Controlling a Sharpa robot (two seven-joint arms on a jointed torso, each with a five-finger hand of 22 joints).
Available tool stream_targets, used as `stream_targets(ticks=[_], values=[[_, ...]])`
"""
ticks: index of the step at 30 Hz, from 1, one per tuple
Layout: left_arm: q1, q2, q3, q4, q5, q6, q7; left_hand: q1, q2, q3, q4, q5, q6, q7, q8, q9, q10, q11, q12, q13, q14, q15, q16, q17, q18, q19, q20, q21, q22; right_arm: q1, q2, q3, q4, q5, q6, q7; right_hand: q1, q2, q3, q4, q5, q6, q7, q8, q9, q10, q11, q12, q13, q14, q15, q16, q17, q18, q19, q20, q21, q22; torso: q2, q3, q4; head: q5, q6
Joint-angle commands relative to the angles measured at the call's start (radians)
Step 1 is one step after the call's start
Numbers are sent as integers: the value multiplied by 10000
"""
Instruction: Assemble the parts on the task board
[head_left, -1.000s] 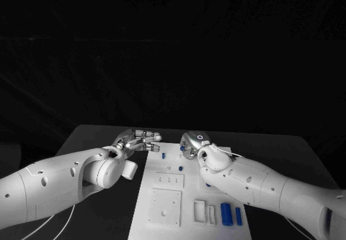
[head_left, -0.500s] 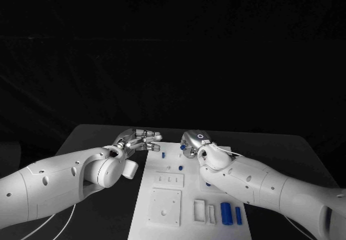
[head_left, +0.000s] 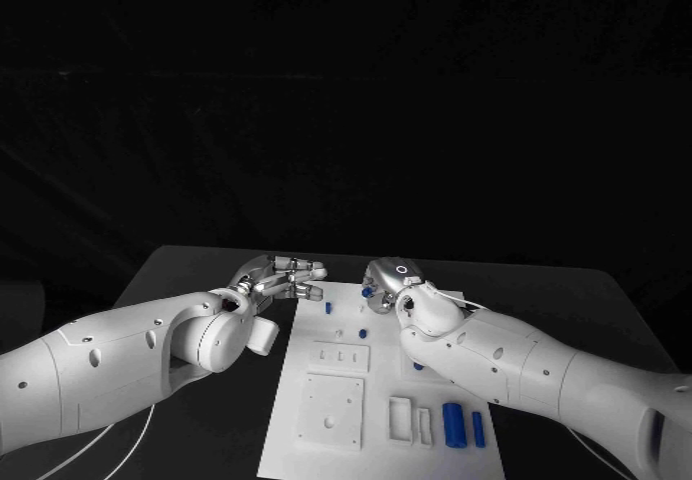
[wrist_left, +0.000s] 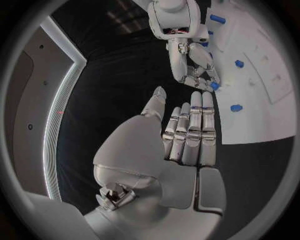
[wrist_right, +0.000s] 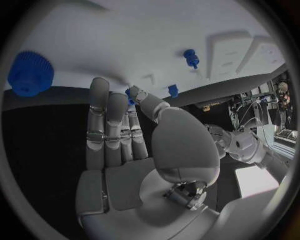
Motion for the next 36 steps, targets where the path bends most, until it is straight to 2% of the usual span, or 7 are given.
stream_targets(ticks=[1, 6, 14, 16, 18, 27, 36], values=[[6, 6, 9, 38, 8, 128, 89, -86, 33, 9, 7, -54, -95, -44, 32, -5, -89, -12, 53, 12, -73, -9, -62, -11, -59, -47, 14, 4, -26, -23, -15, -16, -22, 42, 481, 4, 56, 22, -78, -22, 21, 96, -12, 46, 49, -12, 39, 7, 7, 2, -13, -34, -4, 192, 57, 2, -39, 26, 3, -4, -5, -9, -15], [7, 3, 9, 41, 7, 129, 86, -86, 33, 9, 7, -54, -95, -44, 32, -5, -89, -12, 53, 12, -73, -9, -62, -11, -59, -47, 14, 4, -26, -23, -20, -16, -1, 78, 541, 79, 59, 31, -131, -29, 23, 95, -11, 44, 47, -14, 37, 9, 8, 1, -14, -43, -7, 191, 70, 0, -96, 70, -10, -21, -19, -9, -45], [7, 14, 10, 21, 6, 131, 83, -86, 33, 9, 7, -54, -95, -44, 32, -5, -89, -12, 53, 12, -73, -9, -62, -11, -59, -47, 14, 4, -26, -22, 1, -16, 21, 161, 542, 169, 60, 48, -209, -32, 17, 55, 0, 49, 47, -54, 47, 6, 7, 2, -1, -61, -16, 207, 87, 16, -198, 142, -8, -17, -15, -8, -36], [7, 14, 10, 18, 6, 131, 82, -86, 33, 9, 7, -54, -95, -44, 32, -5, -89, -12, 53, 12, -73, -9, -62, -11, -59, -47, 14, 4, -26, -22, 4, -16, 4, 219, 562, 190, 42, 35, -201, -20, 1, -139, 52, 20, 16, -261, 116, 3, -3, -4, 30, -74, -23, 209, 82, 27, -225, 156, -8, -17, -15, -8, -36], [7, 14, 10, 15, 6, 125, 85, -86, 33, 9, 7, -54, -95, -44, 32, -5, -89, -12, 53, 12, -73, -9, -62, -11, -59, -47, 14, 4, -26, -22, 8, -16, -22, 301, 597, 216, -9, -45, -119, 9, 51, -584, 164, 17, -9, -755, 275, 5, -12, 23, 175, -51, -16, 243, 85, 113, -241, 178, -10, -16, -16, -11, -38], [7, 18, 10, -12, 7, 68, 112, -96, 30, 13, 13, -51, -140, -44, 32, -7, -110, -9, 53, 12, -73, -9, -63, -10, -60, -48, 14, 14, -43, -19, 9, -16, -85, 524, 591, 265, -62, -410, -167, 224, 288, -1254, 311, 26, -9, -1910, 609, 1, -23, 8, 437, 48, -20, 607, 227, 424, -434, 103, -4, -15, -17, 2, -34], [7, 14, 10, -25, 7, 63, 107, -92, 20, 16, 13, -53, -192, -45, 30, -9, -137, -8, 52, 11, -74, -9, -63, -11, -58, -47, 16, 16, -51, -17, -2, -16, -65, 648, 578, 324, 84, -459, -210, 344, 317, -1288, 334, 34, -5, -1988, 638, -4, -26, -14, 476, 111, -83, 697, 334, 507, -614, 33, -6, -20, -20, 9, -50]])
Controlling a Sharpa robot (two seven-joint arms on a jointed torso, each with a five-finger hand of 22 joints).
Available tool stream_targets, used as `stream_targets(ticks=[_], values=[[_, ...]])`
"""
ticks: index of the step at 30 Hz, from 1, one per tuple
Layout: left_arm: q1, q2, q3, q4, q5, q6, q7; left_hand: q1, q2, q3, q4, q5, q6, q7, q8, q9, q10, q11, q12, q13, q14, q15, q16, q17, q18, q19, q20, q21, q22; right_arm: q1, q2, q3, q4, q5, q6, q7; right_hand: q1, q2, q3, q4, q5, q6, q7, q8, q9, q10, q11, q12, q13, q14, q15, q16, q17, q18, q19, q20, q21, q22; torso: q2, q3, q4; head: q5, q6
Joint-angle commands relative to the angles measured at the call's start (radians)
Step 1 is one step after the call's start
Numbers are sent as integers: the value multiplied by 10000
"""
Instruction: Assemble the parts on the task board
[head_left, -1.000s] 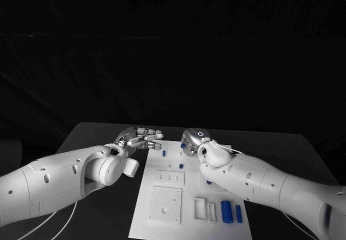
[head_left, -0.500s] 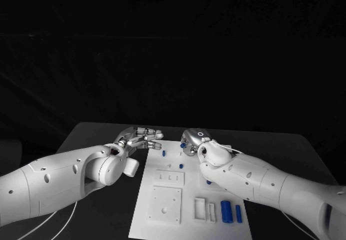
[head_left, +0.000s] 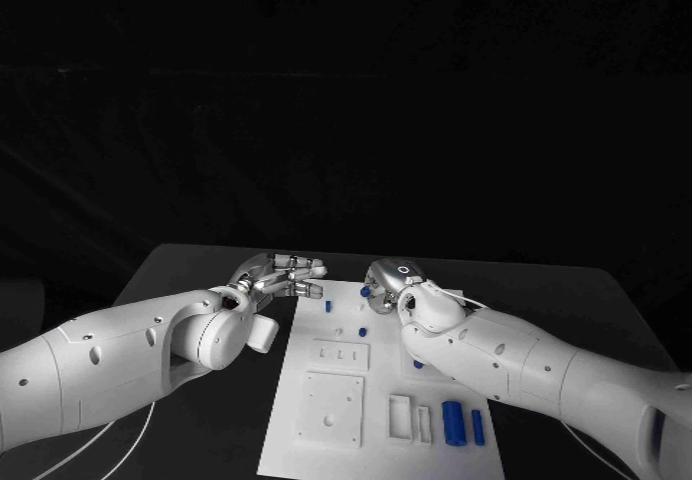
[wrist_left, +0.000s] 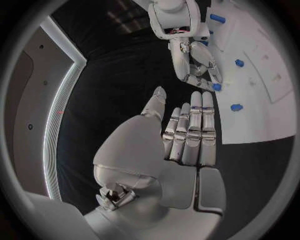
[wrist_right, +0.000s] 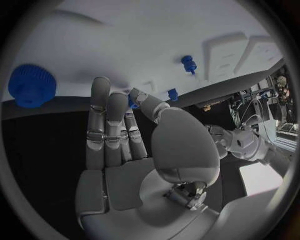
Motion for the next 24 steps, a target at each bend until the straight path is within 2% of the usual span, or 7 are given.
stream_targets(ticks=[1, 13, 16, 19, 22, 24], values=[[5, 16, 8, 9, 7, 69, 106, -92, 20, 16, 13, -53, -47, -7, 30, -9, -64, -8, 52, 11, -74, -9, -63, -11, -58, -47, 16, 16, -17, -15, 2, -11, 33, 128, 236, 141, 48, -11, 25, 54, 63, 10, 32, -16, -2, 4, -9, -3, -12, -21, 65, 33, -17, 76, 285, 57, -65, -7, -1, -7, -2, -4, -6], [5, 42, 8, -56, 8, 95, 78, -90, 12, 23, 19, -55, -65, -21, 29, -10, -92, -18, 52, 11, -74, -12, -63, -11, -60, -49, 15, 19, -31, -15, 13, -11, 39, 170, 43, 73, 34, 2, 260, 39, -1, 79, 41, -21, -4, 171, -47, -2, -11, -30, 39, 52, -77, 14, 287, 20, -110, 68, 10, -9, 0, 20, 15], [5, 44, 8, -62, 8, 92, 78, -90, 6, 24, 18, -55, -121, -18, 26, -12, -120, -18, 52, 11, -75, -13, -64, -10, -62, -47, 14, 21, -33, -15, 5, -11, 25, 184, 38, -8, 17, -52, 271, 53, -20, -134, 54, -29, -14, -3, -2, -4, -12, -32, 62, 46, -92, 23, 290, 37, -130, 79, 7, -16, -3, 23, 16], [5, 40, 8, -67, 8, 83, 81, -90, 6, 24, 18, -55, -121, -18, 26, -12, -120, -18, 52, 11, -75, -13, -64, -10, -62, -47, 14, 21, -33, -14, -15, -11, 19, 195, 28, -90, 20, -143, 232, 64, 42, -669, -136, -26, -14, -192, 26, -4, -13, -39, 60, 39, -104, 73, 313, 39, -166, 69, 7, -11, -1, 16, 7], [5, 39, 8, -83, 12, 66, 99, -90, 6, 24, 18, -55, -121, -18, 26, -12, -120, -18, 52, 11, -75, -13, -64, -10, -62, -47, 14, 21, -33, -14, -48, -11, 29, 189, -106, -168, 95, -213, 205, 20, 154, -882, -151, -28, -16, -280, 54, -5, -15, -50, 58, 27, -115, 111, 321, 43, -196, 63, 7, -5, -3, 27, -1], [4, 38, 8, -106, 16, 45, 120, -86, -3, 28, 18, -60, -196, -14, 22, -17, -135, -17, 54, 12, -70, -15, -62, -10, -62, -44, 12, 25, -39, -13, -72, -10, 37, 173, -252, -220, 216, -294, 393, -114, 196, -921, -134, -20, -12, -282, 69, -3, -14, -58, 58, 2, -136, 108, 296, 41, -186, 110, 5, -4, -8, 35, -1]])
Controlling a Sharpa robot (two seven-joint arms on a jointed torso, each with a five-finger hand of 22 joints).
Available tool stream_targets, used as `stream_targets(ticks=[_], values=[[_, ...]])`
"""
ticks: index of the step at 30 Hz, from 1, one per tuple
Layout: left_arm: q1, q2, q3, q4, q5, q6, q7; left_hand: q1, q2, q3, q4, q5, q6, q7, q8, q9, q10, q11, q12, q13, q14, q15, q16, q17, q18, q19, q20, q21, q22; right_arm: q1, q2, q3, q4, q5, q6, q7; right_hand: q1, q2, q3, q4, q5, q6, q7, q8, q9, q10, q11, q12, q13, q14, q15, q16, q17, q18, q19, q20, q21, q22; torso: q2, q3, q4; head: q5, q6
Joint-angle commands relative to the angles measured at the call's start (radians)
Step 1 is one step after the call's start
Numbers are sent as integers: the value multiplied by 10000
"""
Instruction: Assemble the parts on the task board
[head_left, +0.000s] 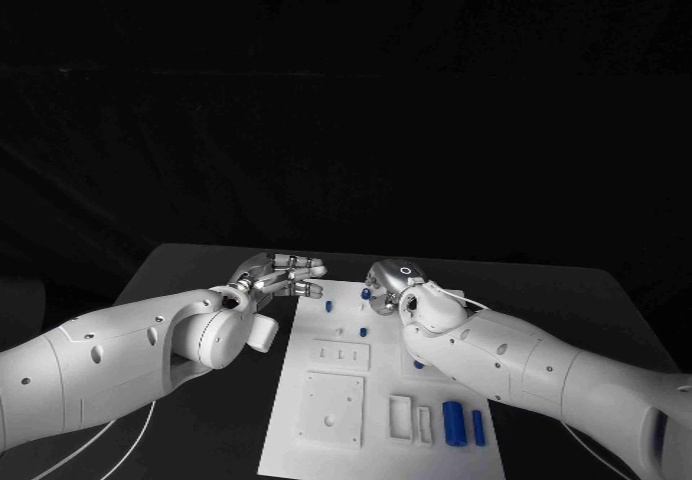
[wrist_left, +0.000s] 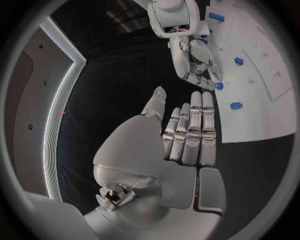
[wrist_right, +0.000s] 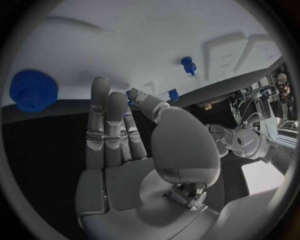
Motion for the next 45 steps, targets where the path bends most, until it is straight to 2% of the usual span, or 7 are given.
stream_targets(ticks=[1, 9, 15, 24, 30, 34, 45], values=[[5, 17, 8, -33, 18, 30, 135, -86, -3, 29, 18, -60, -71, 5, 22, -16, -62, -17, 54, 12, -70, -15, -61, -10, -62, -44, 12, 25, -10, 0, -49, -2, 31, -38, -327, -187, 43, -142, 191, -126, 57, -58, -10, -17, -4, -55, 17, -2, -15, -22, 28, -4, -29, 124, 287, 39, -27, 75, 1, 6, -4, 11, 1], [7, -47, 8, -195, 29, -57, 222, -45, -5, 44, -5, -48, 10, -16, 31, -10, -44, -33, 55, 12, -66, -23, -61, -10, -63, -42, 5, 31, -13, 91, -394, 90, 418, 79, -998, 2, 139, -263, 305, -237, 89, 106, 15, -16, -5, 41, -2, -6, -17, -21, 28, -3, -37, 185, 219, 59, 37, 322, -28, 43, -69, 55, 64], [8, -132, 9, -197, 31, -128, 287, -46, 0, 40, -12, -39, 184, 51, 39, -3, 109, 17, 60, 13, -58, -3, -59, -10, -61, -41, 8, 44, -14, 195, -1129, 568, 1164, 846, -1360, 466, -22, -203, -254, -89, 357, 1099, 52, -4, 71, 1547, -396, 8, 18, 13, -197, 66, 11, -239, 206, -161, 21, 430, -93, 86, -241, 34, 203], [10, -317, 14, -81, 30, -114, 451, -61, 39, 18, -25, -40, 306, 46, 44, 2, 414, -26, 62, 16, -51, -11, -61, -11, -52, -45, 12, 55, -17, 263, -2362, 1117, 1571, 2843, 293, 1650, 95, 5, -2271, -23, 710, 738, -46, 0, 35, 3190, -1041, 1311, 1022, -2, -700, -48, 93, -704, 312, -651, -281, 232, -249, 224, -481, 128, 223], [14, -443, 20, 26, 27, -80, 491, -61, 45, 2, -42, -40, 306, 33, 42, 1, 358, -27, 57, 15, -44, -16, -59, -10, -58, -44, 6, 60, -20, 267, -2873, 1210, 1523, 3211, 1209, 2090, 245, 507, -3680, -328, 1261, 739, -19, 11, 45, 523, -1092, 7893, 8006, -192, -710, 864, 1528, -704, 349, -726, 541, 888, -283, 325, -547, 149, 246], [15, -471, 21, 57, 26, -63, 478, -15, 61, 19, -73, -26, 273, 49, 41, 0, 312, -10, 55, 14, -45, -14, -61, -11, -56, -45, 3, 63, -20, 195, -2970, 1228, 1490, 2926, 1573, 1985, 308, 555, -4056, 19, 1561, 478, 5, -18, 93, 2173, -983, 11612, 11907, -214, -588, 2127, 4116, -589, 331, -599, 3203, 3084, -280, 348, -566, 170, 221], [13, -420, 20, 14, -223, 271, 290, -100, 1, -33, -64, -37, 248, -22, 40, 1, 187, -54, 56, 15, -61, -21, -72, -11, -69, -67, 8, 66, -23, 77, -2643, 1240, 1053, 2617, 2697, 1856, 395, 389, -4436, 810, 1996, -406, 87, -11, 13, 2889, -867, 12031, 13131, 70, -573, 2183, 5603, -673, 406, -552, 5004, 4982, -272, 303, -528, 137, 156]])
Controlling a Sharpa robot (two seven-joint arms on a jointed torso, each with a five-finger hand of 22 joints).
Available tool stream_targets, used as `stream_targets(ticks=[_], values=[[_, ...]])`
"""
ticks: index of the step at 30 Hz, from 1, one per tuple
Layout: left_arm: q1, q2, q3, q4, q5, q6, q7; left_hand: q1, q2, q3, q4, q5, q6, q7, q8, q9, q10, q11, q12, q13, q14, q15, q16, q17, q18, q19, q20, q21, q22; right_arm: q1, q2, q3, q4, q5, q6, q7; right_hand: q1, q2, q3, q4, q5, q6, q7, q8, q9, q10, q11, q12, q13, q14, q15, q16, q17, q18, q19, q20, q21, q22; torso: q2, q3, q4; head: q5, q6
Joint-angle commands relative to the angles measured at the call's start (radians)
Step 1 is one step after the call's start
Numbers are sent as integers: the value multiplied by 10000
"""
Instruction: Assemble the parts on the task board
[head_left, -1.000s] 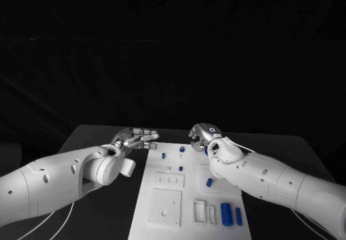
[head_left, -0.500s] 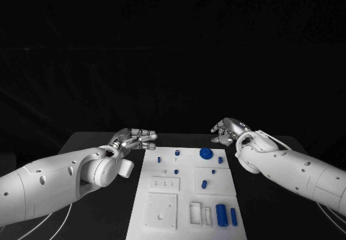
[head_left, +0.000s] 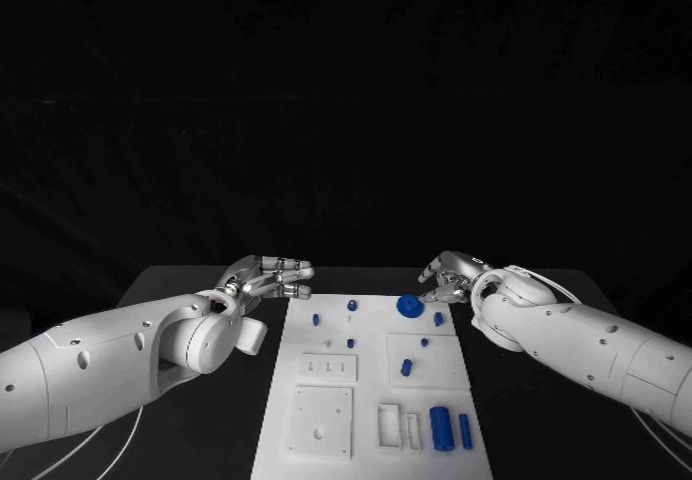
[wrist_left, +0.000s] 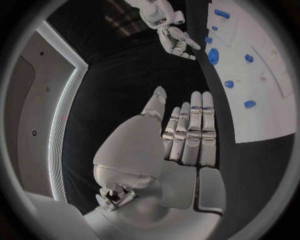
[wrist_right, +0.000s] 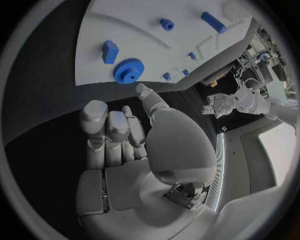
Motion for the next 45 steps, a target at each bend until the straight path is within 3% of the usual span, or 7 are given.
stream_targets(ticks=[1, 5, 8, 15, 23, 34, 45], values=[[6, 43, 10, 8, -207, 301, -9, -112, -4, -37, -5, -38, 0, -31, 41, 1, -82, 2, 56, 16, -60, -23, -33, -11, -71, -66, 7, 68, -13, -38, 108, 5, -157, -152, 957, 104, 5, -74, -95, 237, 116, -83, -53, 12, -12, 96, 10, 78, 677, 89, -26, 86, 153, -6, 389, 33, 186, 248, 13, -21, 14, 23, -39], [5, 66, 10, 3, -271, 314, -67, -122, 3, -15, -17, 21, 8, -41, 43, 3, -85, -10, 58, 16, -53, -31, -29, -8, -74, -55, -3, 77, -12, -101, 275, 6, -397, -182, 1174, 17, 25, -100, -128, 506, 152, -212, -55, 8, -16, 245, 31, 301, 930, 119, -36, 168, 301, -12, 438, 19, 248, 486, -3, -21, -4, 82, -68], [5, 75, 10, 3, -290, 313, -89, -114, 5, -10, -24, 38, 8, -39, 42, 3, -87, -9, 57, 16, -54, -31, -30, -9, -74, -54, -5, 79, -12, -128, 381, 6, -548, -201, 1248, -32, 54, -108, -106, 548, 102, -1042, -56, -34, -69, 319, 43, 405, 1036, 121, -48, 151, 295, -52, 462, 11, 442, 698, 4, -26, -13, 78, -75], [4, 106, 10, -2, -325, 259, -136, -114, 5, -10, -24, 38, 8, -39, 42, 3, -87, -9, 57, 16, -54, -31, -30, -9, -74, -54, -5, 79, -12, -164, 632, 5, -884, -211, 1386, -61, 68, -121, -90, 568, 39, -1208, -87, -45, -78, 359, 30, 452, 1098, 122, -62, 130, 277, -72, 467, 0, 398, 791, 8, -31, 35, 18, -107], [4, 143, 8, -5, -389, 85, -268, -145, 18, 22, -60, 41, 26, -28, 43, 3, -68, -4, 58, 16, -33, -38, -24, -8, -80, -52, -16, 108, -4, -187, 908, 0, -1224, -158, 1187, -59, 77, -142, -199, 669, -56, -1676, -126, -60, -93, 349, -3, 410, 1110, 123, -82, 98, 249, -102, 480, -21, 284, 882, 17, -14, 13, 12, -117], [4, 179, 8, -24, -473, -22, -425, -144, 30, 37, -67, 48, 46, -18, 46, 5, -58, -1, 58, 16, -24, -40, -20, -9, -78, -50, -20, 123, 0, -190, 1053, 0, -1450, 104, 1138, -83, -2, -81, -168, 802, -109, -1320, -110, -46, -80, 368, 17, 422, 1143, 122, -72, 92, 244, -103, 523, -14, 166, 1015, 12, -14, -9, -61, -185], [4, 209, 8, -42, -484, 15, -516, -120, 22, 55, -94, 72, 26, -17, 42, 2, -69, 1, 56, 15, -32, -39, -26, -11, -78, -69, -19, 141, 4, -190, 1127, 0, -1547, 274, 1326, -66, -212, 70, -103, 921, -162, 100, -201, 9, -22, 384, -28, 432, 1161, 125, -101, 76, 223, -130, 544, -38, 66, 1116, 13, -13, -12, -88, -217]])
